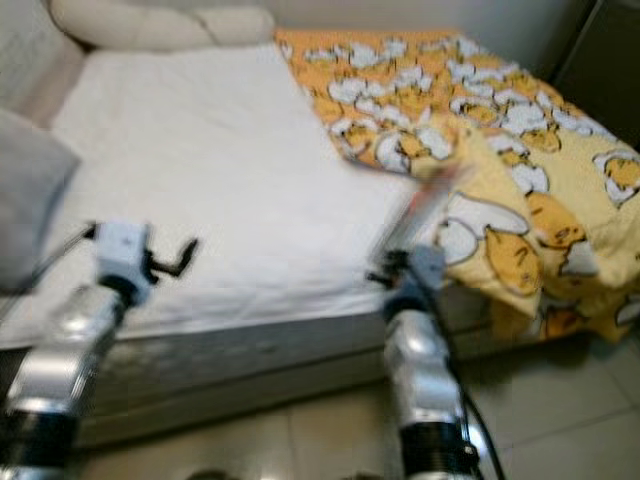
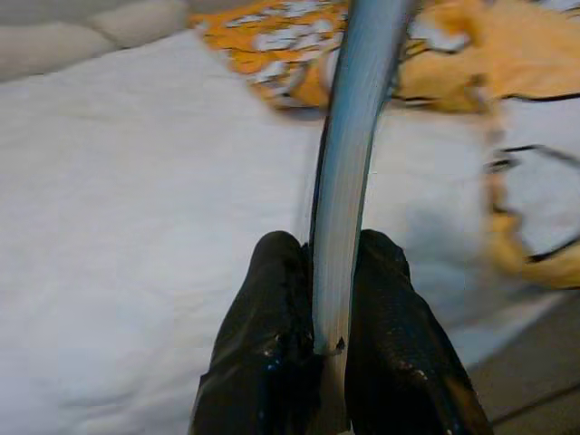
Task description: Clean up the room
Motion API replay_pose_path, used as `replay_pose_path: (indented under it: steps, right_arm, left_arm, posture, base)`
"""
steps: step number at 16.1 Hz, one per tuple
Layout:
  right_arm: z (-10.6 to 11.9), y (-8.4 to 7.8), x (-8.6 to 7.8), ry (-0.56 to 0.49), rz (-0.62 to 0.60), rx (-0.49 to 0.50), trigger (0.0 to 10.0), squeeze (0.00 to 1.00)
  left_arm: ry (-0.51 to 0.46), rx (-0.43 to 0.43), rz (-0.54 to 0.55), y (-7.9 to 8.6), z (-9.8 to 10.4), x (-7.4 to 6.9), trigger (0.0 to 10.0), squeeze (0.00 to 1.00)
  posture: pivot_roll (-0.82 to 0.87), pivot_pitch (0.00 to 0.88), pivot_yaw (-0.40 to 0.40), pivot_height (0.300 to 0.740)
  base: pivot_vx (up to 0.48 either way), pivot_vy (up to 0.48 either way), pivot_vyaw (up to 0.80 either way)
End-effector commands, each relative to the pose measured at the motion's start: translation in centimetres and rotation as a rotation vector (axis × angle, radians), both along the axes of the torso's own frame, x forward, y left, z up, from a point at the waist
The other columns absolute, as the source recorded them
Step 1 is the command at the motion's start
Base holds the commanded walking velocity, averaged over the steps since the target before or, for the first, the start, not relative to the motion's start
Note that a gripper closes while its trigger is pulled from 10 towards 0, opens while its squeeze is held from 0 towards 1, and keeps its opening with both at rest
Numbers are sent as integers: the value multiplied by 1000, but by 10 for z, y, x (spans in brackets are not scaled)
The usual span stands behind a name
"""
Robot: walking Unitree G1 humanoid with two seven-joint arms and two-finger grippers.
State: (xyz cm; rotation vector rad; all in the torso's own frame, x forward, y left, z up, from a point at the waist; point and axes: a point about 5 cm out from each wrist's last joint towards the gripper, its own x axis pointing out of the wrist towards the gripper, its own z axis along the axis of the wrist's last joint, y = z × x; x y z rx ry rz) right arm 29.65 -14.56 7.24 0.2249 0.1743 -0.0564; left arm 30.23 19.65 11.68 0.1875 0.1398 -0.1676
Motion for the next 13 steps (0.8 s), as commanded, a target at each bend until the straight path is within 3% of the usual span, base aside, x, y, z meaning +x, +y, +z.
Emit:
replay_pose_path:
  steps: [1,7,13]
  right_arm:
    - [10,-11,3,-49,-28,-18,10000,0]
    - [11,-10,4,-53,-23,-22,10000,0]
    - [10,-10,7,-20,-23,-92,10000,0]
  left_arm:
    - [-12,-5,-40,-14,2,2,10000,439]
    - [-17,-10,-38,-14,2,2,10000,435]
    - [-59,5,-47,-18,7,4,10000,329]
  posture:
    - [63,0,-29,740]
    - [65,0,-30,740]
    - [64,0,-31,740]
  base:
    - [0,480,0]
    - [0,457,0]
    - [0,0,0]
